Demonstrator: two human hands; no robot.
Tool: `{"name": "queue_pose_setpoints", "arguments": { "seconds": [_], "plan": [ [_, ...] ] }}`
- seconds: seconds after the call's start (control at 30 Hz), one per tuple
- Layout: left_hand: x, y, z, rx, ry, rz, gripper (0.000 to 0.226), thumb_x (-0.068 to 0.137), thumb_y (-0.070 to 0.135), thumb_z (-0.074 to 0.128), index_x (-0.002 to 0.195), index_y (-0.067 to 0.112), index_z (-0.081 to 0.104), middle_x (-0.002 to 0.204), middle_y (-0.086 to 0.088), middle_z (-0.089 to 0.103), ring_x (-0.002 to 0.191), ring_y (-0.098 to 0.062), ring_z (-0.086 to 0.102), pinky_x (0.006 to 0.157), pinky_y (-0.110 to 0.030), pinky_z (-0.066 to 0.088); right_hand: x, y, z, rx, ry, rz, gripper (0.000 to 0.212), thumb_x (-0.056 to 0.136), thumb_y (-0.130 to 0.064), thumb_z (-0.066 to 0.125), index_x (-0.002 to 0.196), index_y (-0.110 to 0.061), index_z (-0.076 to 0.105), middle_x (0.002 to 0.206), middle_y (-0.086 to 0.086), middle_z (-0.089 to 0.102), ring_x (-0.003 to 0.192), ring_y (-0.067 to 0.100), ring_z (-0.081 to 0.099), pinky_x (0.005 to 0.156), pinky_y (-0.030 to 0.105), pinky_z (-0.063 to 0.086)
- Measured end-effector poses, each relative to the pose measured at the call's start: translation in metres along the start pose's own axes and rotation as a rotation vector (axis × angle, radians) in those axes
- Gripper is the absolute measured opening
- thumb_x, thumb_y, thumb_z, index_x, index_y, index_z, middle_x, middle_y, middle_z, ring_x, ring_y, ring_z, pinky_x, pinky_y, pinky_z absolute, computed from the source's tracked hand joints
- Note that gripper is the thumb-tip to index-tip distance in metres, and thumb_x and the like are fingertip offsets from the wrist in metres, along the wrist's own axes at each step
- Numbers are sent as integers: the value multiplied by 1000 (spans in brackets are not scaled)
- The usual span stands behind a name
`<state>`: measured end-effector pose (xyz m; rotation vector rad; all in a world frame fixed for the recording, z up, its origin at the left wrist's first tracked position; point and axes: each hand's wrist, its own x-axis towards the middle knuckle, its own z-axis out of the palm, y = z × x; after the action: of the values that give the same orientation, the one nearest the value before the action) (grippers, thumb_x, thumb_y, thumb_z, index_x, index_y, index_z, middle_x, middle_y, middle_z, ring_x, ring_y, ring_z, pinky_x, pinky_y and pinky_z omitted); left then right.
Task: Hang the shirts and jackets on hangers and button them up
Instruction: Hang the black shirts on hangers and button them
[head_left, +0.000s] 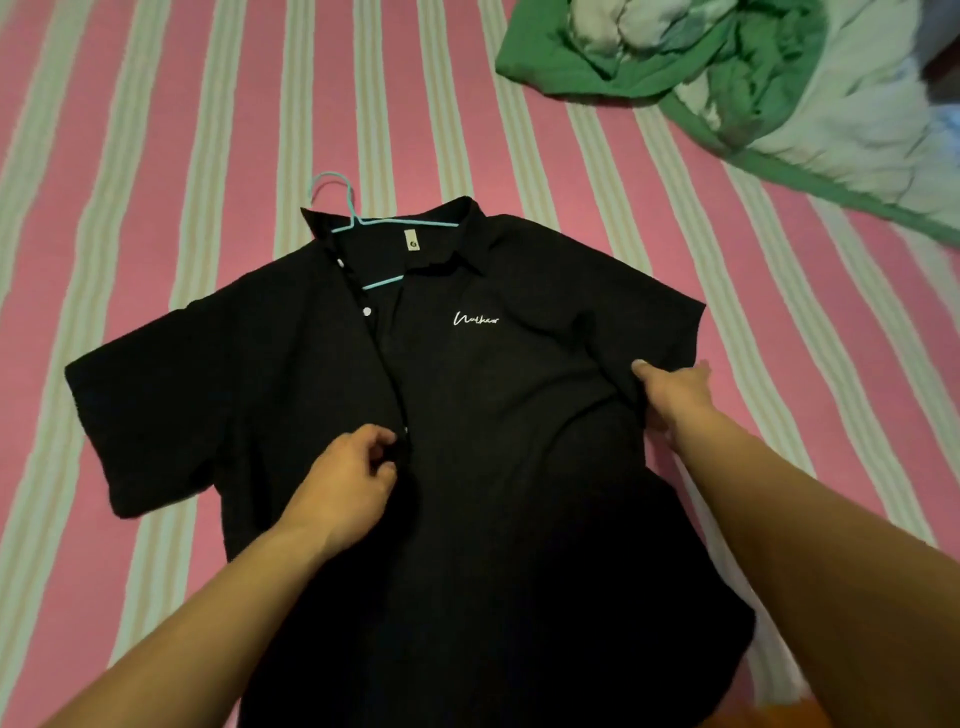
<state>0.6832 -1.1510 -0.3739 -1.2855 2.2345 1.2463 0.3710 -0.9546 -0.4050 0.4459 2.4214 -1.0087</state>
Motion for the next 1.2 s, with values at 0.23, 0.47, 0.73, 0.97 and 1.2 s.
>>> {"name": "queue_pose_setpoints", "arguments": {
  "seconds": [0.23, 0.47, 0.73, 0.97, 1.2],
  "plan": [
    [55, 51, 47, -29, 150, 20, 43, 97, 22, 62, 138, 30, 55, 141, 3, 43, 132, -17, 43, 112, -31, 37, 76, -37, -11, -519, 117, -419, 42, 93, -7, 51, 136, -9, 53, 136, 19, 46, 110, 45, 55, 96, 47, 48],
    [78, 31, 22, 86, 318, -51, 39, 97, 25, 60, 136, 23, 58, 140, -5, 46, 134, -27, 40, 114, -37, 34, 66, -82, 22, -806, 152, -698, 54, 88, -14, 61, 140, -10, 45, 149, 22, 32, 133, 44, 32, 112, 51, 30],
    [53, -91, -21, -115, 824, -810, 76, 93, 49, 61, 149, 9, 29, 155, -26, 26, 141, -46, 27, 113, -61, 23, -70, -30, 129, -763, -459, -827, 46, 98, -40, 55, 138, -20, 46, 131, 9, 48, 115, 32, 56, 94, 41, 46],
    [74, -196, -123, 145, 607, -504, 29, 96, 22, 57, 117, 3, 53, 117, -33, 58, 110, -56, 56, 91, -59, 48, -107, -8, 127, -857, -458, -708, 72, 98, -37, 59, 158, -29, 20, 153, 1, 30, 139, 24, 37, 109, 40, 41],
    [25, -145, -89, 107, 827, -90, 47, 91, 24, 61, 133, 8, 48, 133, -26, 49, 123, -47, 45, 102, -55, 38, -185, 60, 81, -863, -434, -693, 45, 93, -42, 66, 133, -31, 49, 132, -7, 38, 121, 12, 49, 101, 32, 48]
  ]
}}
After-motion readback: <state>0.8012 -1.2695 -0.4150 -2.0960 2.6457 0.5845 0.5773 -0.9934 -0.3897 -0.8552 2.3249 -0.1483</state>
